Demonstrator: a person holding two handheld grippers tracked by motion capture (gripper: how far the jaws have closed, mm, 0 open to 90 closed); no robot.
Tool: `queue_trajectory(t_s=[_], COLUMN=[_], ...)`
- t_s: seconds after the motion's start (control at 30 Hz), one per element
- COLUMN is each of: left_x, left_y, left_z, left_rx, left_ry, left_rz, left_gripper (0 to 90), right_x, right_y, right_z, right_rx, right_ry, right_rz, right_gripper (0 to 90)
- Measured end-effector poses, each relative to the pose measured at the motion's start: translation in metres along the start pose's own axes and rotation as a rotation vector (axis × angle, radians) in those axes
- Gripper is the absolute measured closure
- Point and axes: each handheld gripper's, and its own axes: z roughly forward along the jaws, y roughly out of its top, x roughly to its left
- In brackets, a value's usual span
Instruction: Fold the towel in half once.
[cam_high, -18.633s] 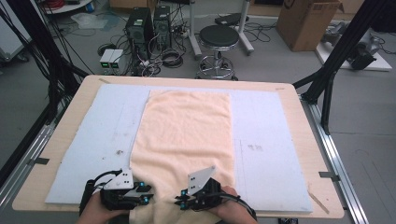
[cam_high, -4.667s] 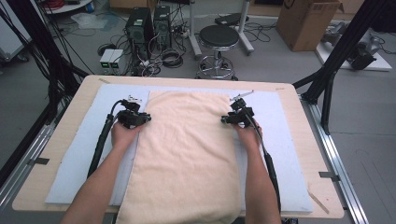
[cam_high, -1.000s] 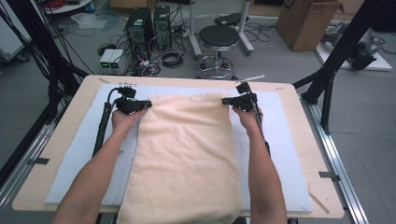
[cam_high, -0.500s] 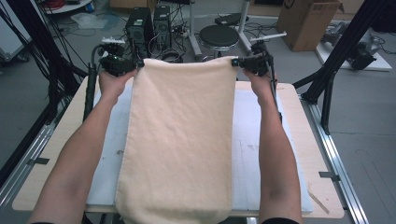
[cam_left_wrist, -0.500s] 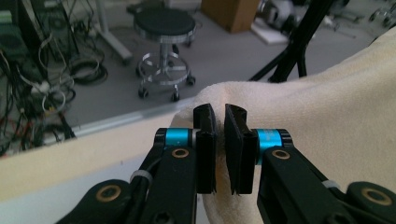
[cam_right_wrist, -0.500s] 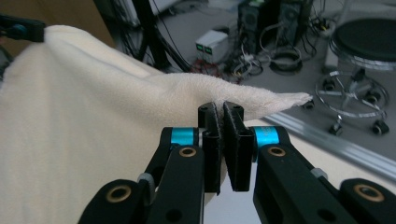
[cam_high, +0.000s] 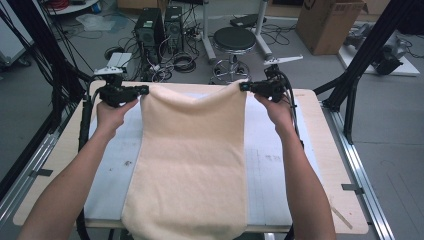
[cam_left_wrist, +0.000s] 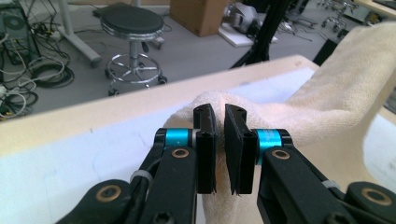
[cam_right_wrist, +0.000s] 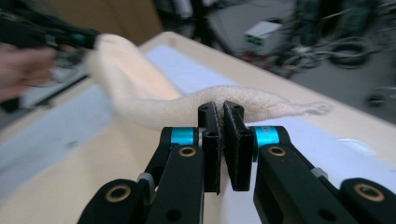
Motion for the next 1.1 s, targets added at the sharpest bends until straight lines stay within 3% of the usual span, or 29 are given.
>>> queue_trajectory(t_s=[0.3,0.5,0.63,0.73,0.93,1.03,1.1], left_x=[-0.024,-0.048,-0.062,-0.073,-0.086,-0.092,-0.094], left_y=[-0.048,-0.074,-0.094,-0.113,-0.152,-0.171,-0.181], left_z=[-0.041,-0.071,-0.087,-0.099,-0.121,-0.132,-0.139], left_rx=[0.009,0.007,0.035,0.045,0.083,0.117,0.147], left_ry=[-0.085,-0.108,-0.115,-0.144,-0.22,-0.249,-0.28], left_rz=[0.072,0.145,0.209,0.241,0.24,0.249,0.249], left_gripper=[82.4,82.0,81.0,80.9,81.7,81.6,81.5], right_x=[0.03,0.058,0.081,0.097,0.121,0.13,0.134], right_y=[-0.051,-0.079,-0.098,-0.119,-0.165,-0.19,-0.205], right_z=[-0.016,-0.036,-0.048,-0.056,-0.06,-0.061,-0.061], right_rx=[-0.011,-0.016,-0.005,-0.003,0.082,0.136,0.195], right_ry=[0.132,0.187,0.21,0.237,0.277,0.322,0.36], right_rz=[-0.024,-0.06,-0.125,-0.157,-0.177,-0.167,-0.196], right_gripper=[86.4,86.3,85.9,85.9,85.7,85.2,82.3])
